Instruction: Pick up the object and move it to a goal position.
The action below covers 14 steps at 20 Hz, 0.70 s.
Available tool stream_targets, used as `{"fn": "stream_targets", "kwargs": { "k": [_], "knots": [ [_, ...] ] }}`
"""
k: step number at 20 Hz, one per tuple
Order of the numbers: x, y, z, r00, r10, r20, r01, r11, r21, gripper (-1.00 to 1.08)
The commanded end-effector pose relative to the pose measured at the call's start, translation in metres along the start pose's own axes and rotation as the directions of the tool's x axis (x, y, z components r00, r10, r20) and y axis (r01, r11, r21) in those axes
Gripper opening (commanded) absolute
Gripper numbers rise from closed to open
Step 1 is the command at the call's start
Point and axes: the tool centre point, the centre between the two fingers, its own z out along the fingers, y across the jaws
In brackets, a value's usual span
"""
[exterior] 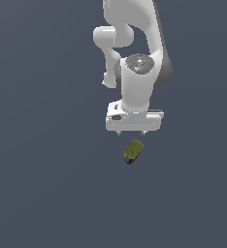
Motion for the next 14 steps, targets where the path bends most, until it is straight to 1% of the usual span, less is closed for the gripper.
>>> {"fn": "stream_targets", "kwargs": {
  "k": [1,4,7,10,14],
  "knots": [
    [0.002,-0.001,0.004,0.999,0.043,0.002,-0.043,0.999,-0.001,1.00],
    [0.004,-0.003,0.011,0.994,0.106,0.005,-0.106,0.994,-0.004,1.00],
    [0.006,-0.005,0.019,0.984,0.179,0.008,-0.179,0.984,-0.008,1.00],
    [0.009,-0.007,0.027,0.967,0.253,0.010,-0.253,0.967,-0.012,1.00],
    [0.012,-0.010,0.037,0.937,0.348,0.011,-0.348,0.937,-0.020,1.00]
  ]
}}
